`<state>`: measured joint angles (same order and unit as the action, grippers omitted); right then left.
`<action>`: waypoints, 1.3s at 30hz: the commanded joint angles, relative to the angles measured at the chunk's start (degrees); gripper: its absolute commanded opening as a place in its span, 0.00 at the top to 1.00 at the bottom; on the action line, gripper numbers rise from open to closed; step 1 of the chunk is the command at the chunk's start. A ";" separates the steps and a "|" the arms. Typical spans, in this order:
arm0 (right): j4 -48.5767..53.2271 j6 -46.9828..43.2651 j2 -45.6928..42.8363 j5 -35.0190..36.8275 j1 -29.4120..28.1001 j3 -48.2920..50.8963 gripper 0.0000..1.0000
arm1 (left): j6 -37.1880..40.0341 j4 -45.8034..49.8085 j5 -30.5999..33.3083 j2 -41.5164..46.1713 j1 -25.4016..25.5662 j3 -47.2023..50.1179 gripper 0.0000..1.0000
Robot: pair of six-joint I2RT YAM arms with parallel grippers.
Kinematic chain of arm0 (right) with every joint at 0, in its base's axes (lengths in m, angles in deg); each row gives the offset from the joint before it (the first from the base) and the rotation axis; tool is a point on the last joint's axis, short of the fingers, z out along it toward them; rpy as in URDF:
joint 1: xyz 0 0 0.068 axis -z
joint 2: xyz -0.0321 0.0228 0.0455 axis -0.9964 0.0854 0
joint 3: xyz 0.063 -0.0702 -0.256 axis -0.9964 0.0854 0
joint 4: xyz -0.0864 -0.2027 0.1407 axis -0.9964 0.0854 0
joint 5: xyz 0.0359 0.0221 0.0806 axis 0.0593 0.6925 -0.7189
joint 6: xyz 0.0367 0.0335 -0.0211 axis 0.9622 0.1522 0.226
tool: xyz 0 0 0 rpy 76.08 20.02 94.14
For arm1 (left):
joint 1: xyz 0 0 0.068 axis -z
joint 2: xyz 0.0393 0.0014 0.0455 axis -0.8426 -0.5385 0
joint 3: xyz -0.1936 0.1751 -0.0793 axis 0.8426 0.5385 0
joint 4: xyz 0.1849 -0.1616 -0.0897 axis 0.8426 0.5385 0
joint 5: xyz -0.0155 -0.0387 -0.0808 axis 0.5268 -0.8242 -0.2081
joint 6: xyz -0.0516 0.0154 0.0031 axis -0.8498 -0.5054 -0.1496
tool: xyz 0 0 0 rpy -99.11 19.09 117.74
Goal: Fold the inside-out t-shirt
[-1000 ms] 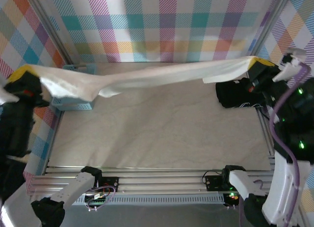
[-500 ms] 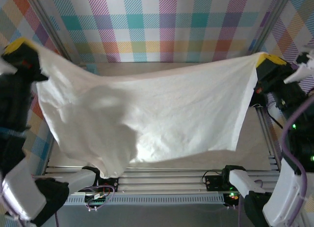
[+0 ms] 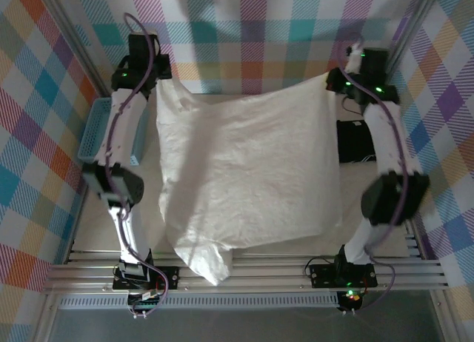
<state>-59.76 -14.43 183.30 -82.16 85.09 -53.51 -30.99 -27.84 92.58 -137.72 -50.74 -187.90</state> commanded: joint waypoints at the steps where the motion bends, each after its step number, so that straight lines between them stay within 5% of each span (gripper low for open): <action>1: 0.54 -1.18 14.02 3.33 -1.61 -13.36 1.00 | 0.43 1.39 -2.79 -11.94 -0.96 -14.82 0.87; 4: 12.27 -2.34 28.77 5.59 -2.15 -33.82 0.82 | 0.53 7.90 -5.77 -21.20 -0.96 -29.81 0.63; 8: 22.37 -5.50 34.02 8.09 -3.48 -45.59 0.66 | -0.18 9.55 -9.19 -17.27 -0.96 -24.83 0.44; 11: 19.48 -8.03 25.80 9.15 -5.16 -33.42 0.60 | -2.49 3.60 -13.00 -6.55 -0.95 -8.19 0.38; 16: 6.02 -8.21 4.65 7.68 -7.71 0.14 0.54 | -8.70 -18.79 -18.67 17.70 -0.57 28.66 0.31; 22: -1.77 -1.98 -13.09 3.86 -11.31 29.11 0.49 | -21.36 -37.48 -19.59 34.86 3.48 61.15 0.28; 28: -1.62 4.26 -21.92 1.17 -13.26 46.06 0.44 | -28.22 -39.01 -18.56 38.40 8.64 78.73 0.29; 33: 6.18 6.38 -28.83 12.11 -12.71 54.01 0.40 | -28.64 -33.42 -17.33 46.62 12.21 91.90 0.28; 39: 9.63 10.79 -34.36 14.71 -4.73 61.25 0.38 | -27.70 -31.43 -22.98 46.18 16.27 94.11 0.28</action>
<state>-52.83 -7.19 150.06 -70.01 77.05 5.59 -58.25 -58.77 72.34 -91.69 -36.16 -93.15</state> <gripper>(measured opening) 0.618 0.721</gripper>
